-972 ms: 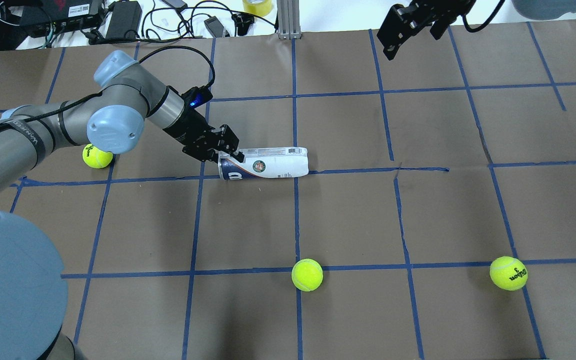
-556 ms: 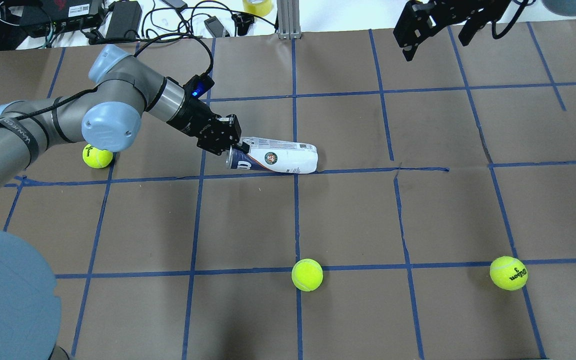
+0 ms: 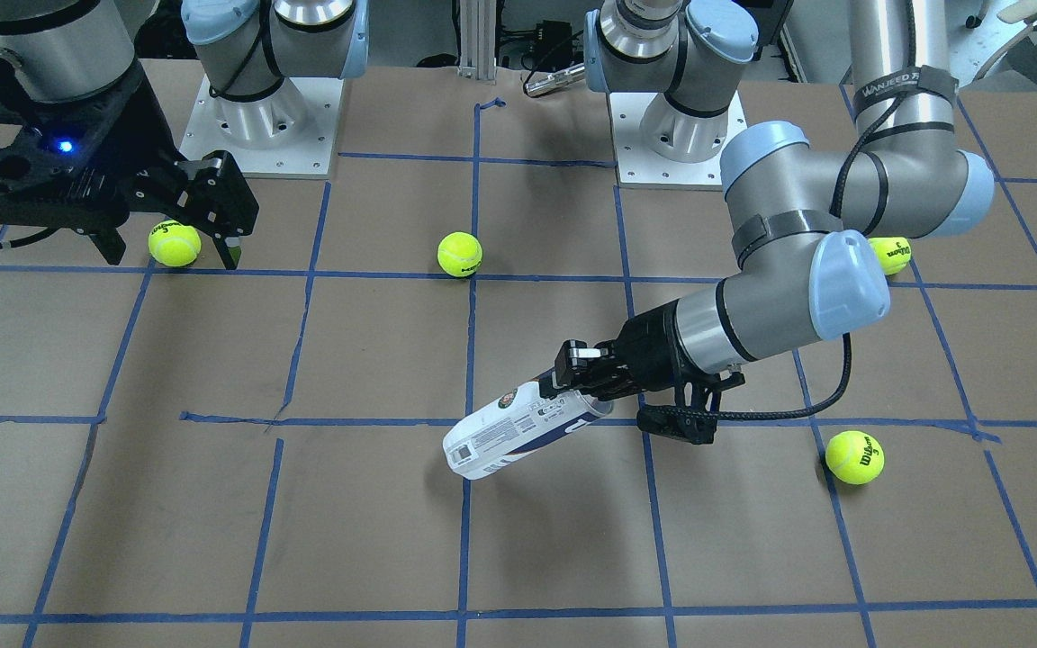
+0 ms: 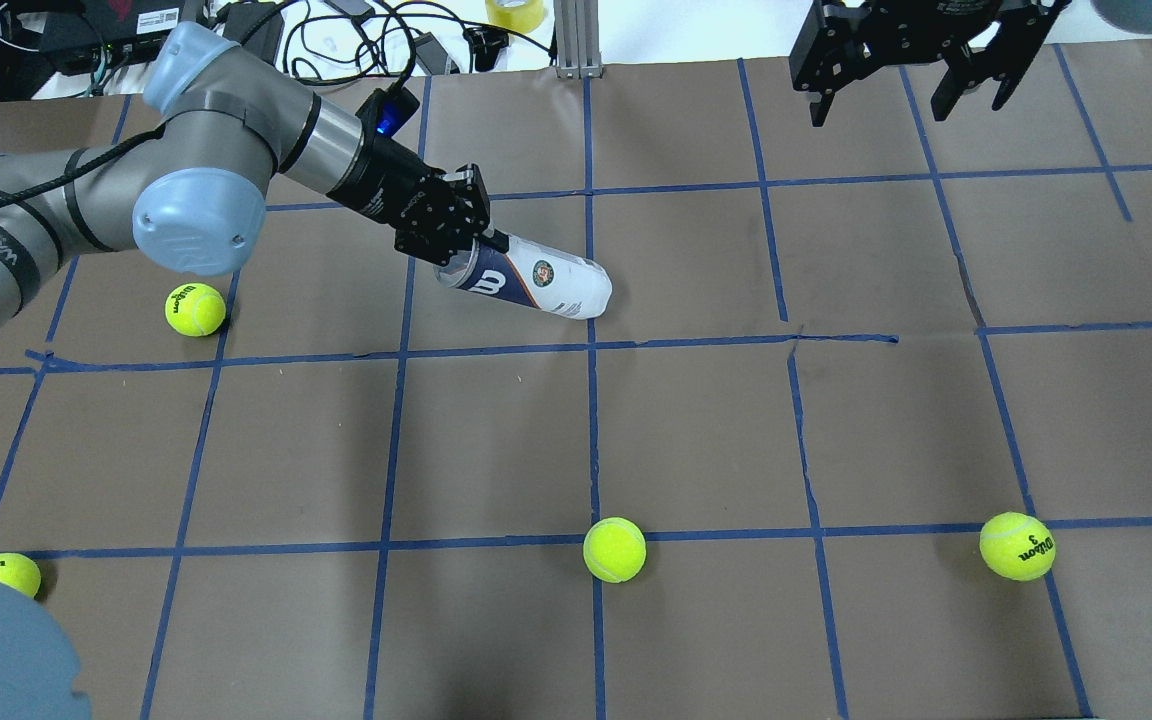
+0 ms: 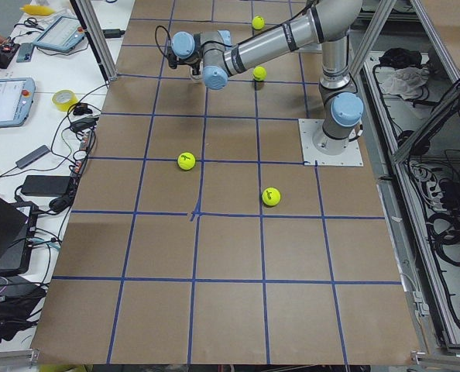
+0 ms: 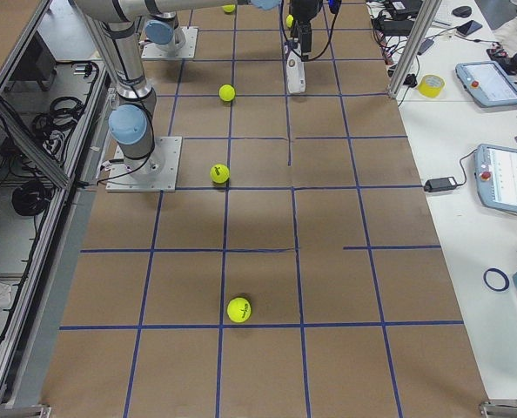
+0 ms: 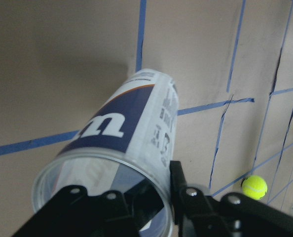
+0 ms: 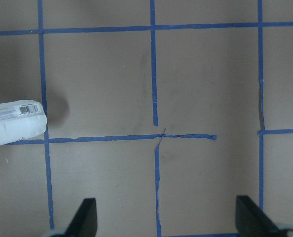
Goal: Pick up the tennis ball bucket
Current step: 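Lift the can with the left gripper and tilt it upright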
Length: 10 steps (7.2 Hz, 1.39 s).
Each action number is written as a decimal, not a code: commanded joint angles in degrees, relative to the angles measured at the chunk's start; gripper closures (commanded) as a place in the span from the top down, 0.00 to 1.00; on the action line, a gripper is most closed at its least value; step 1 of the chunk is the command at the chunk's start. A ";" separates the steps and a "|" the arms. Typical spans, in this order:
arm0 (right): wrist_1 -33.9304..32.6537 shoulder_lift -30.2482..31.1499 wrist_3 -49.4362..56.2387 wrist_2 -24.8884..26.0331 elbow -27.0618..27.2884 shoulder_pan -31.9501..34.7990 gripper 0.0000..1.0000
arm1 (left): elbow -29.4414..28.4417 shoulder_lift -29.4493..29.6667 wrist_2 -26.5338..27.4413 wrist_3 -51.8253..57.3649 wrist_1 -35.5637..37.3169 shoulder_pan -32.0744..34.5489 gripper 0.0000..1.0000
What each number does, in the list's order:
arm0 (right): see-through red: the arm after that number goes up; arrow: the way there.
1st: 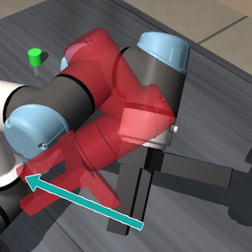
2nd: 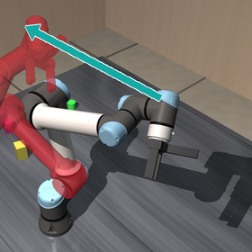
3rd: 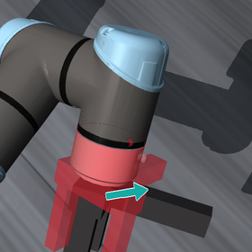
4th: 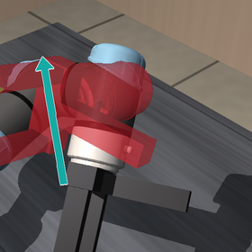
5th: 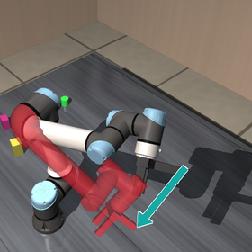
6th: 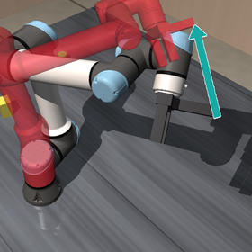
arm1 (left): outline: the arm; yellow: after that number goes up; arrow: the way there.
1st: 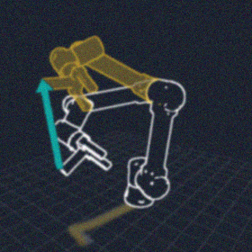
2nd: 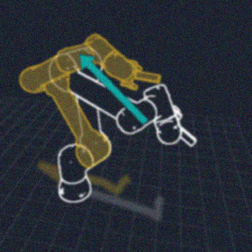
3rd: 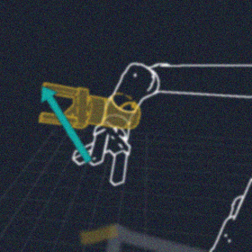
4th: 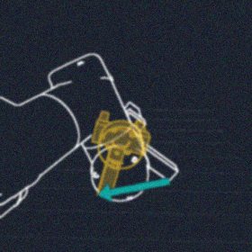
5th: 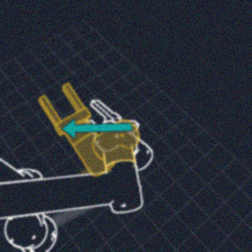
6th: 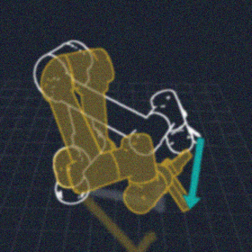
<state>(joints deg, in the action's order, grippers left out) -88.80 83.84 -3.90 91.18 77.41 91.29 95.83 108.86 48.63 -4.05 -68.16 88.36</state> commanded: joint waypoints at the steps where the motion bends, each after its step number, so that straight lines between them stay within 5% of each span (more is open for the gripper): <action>1: 0.47 0.45 -3.91 0.05 0.11 0.02 1.00 | -4.83 0.21 2.93 -13.73 7.04 3.47 0.00; 4: 1.16 1.06 -8.84 0.14 0.20 -0.06 1.00 | -9.95 1.44 33.61 -11.09 6.12 12.24 0.00; 7: 1.08 0.98 -8.76 0.14 0.29 -0.06 1.00 | -17.66 3.98 43.12 0.62 -9.58 16.58 0.00; 10: 1.17 1.06 -8.67 0.40 0.29 -0.06 1.00 | -20.75 8.55 45.13 1.59 -10.76 19.99 0.00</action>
<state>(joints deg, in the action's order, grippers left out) -87.64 84.89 -12.58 91.42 77.69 91.23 76.55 115.64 92.25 -2.70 -78.29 106.66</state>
